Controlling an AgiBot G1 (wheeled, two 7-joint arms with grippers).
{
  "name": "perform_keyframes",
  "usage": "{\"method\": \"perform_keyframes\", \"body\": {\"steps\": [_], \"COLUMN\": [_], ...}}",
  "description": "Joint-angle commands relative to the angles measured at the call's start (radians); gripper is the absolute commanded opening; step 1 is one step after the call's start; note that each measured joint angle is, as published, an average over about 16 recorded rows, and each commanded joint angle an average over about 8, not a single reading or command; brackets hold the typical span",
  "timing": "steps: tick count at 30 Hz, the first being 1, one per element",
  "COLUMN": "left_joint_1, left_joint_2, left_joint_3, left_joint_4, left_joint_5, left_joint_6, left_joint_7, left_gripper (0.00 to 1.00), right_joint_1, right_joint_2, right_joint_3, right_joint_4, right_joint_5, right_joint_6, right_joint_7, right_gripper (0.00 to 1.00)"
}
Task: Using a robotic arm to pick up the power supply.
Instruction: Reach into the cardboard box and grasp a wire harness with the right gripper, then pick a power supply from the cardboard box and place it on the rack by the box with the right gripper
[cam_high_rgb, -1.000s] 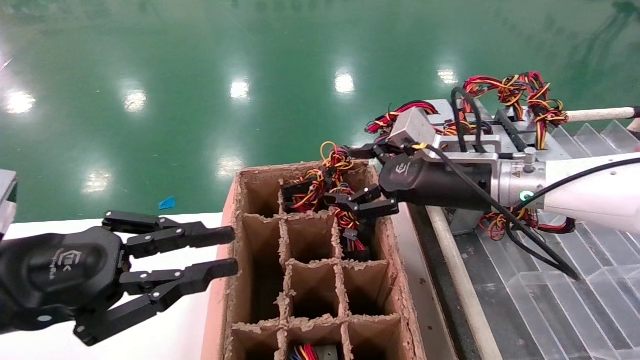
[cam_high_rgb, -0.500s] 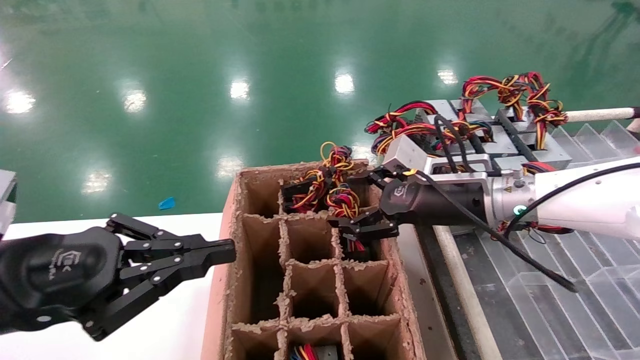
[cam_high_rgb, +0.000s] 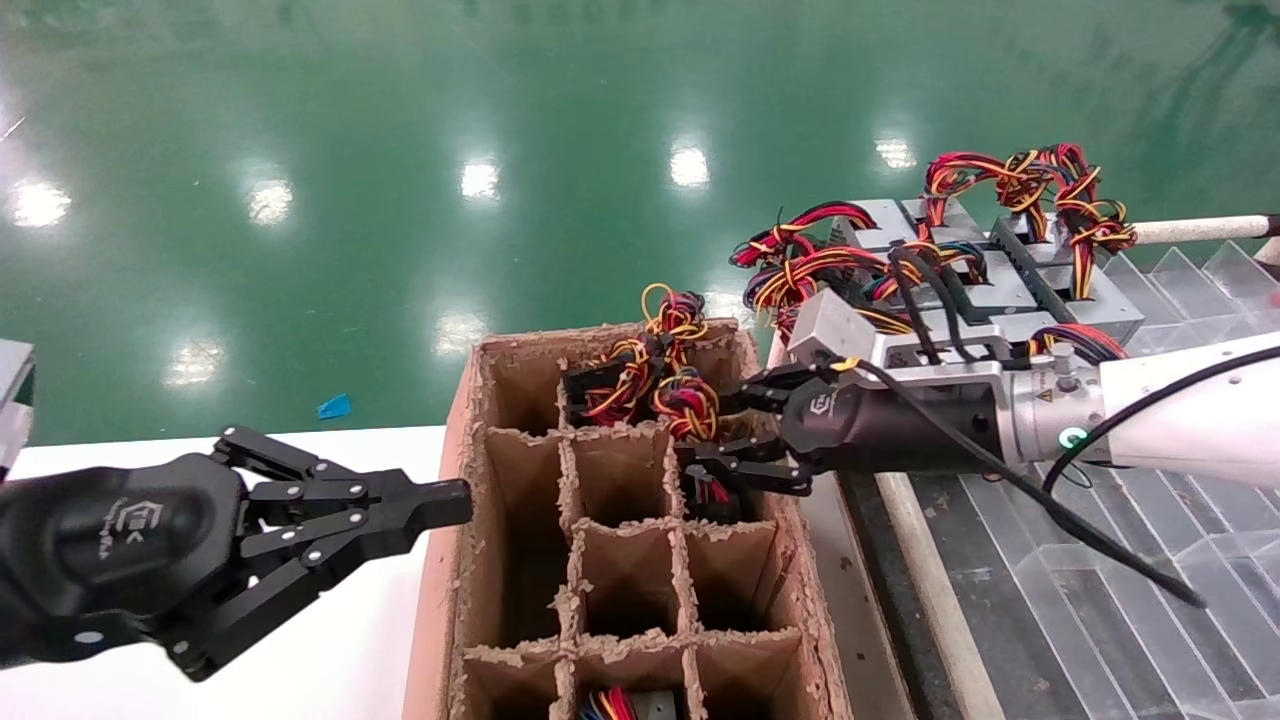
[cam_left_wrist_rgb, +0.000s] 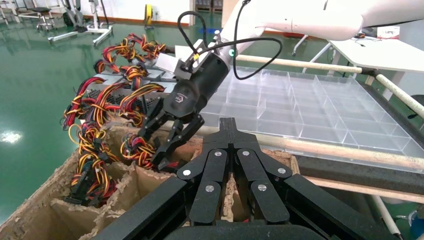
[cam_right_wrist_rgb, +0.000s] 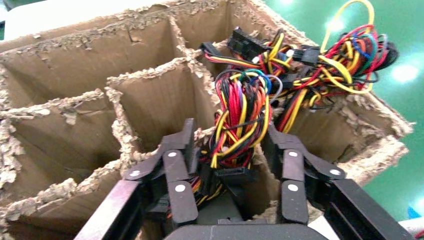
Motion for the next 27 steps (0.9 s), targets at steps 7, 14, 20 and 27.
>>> {"method": "perform_keyframes", "body": {"steps": [7, 14, 20, 27], "left_joint_1": [0.000, 0.000, 0.000, 0.000], "left_joint_2": [0.000, 0.000, 0.000, 0.000], "left_joint_3": [0.000, 0.000, 0.000, 0.000], "left_joint_4": [0.000, 0.000, 0.000, 0.000], "left_joint_5": [0.000, 0.000, 0.000, 0.000], "left_joint_6": [0.000, 0.000, 0.000, 0.000], "left_joint_7": [0.000, 0.000, 0.000, 0.000], "left_gripper": [0.00, 0.00, 0.00, 0.00], "right_joint_1": [-0.005, 0.001, 0.006, 0.011], "right_joint_2": [0.006, 0.017, 0.039, 0.095], "right_joint_3": [-0.001, -0.005, 0.012, 0.054], "right_joint_4": [0.012, 0.027, 0.063, 0.144], "right_joint_5": [-0.001, -0.007, 0.019, 0.094], "right_joint_6": [-0.005, -0.016, -0.039, -0.107], "right_joint_7": [-0.001, -0.010, -0.015, -0.013], "right_gripper": [0.00, 0.00, 0.00, 0.00]}}
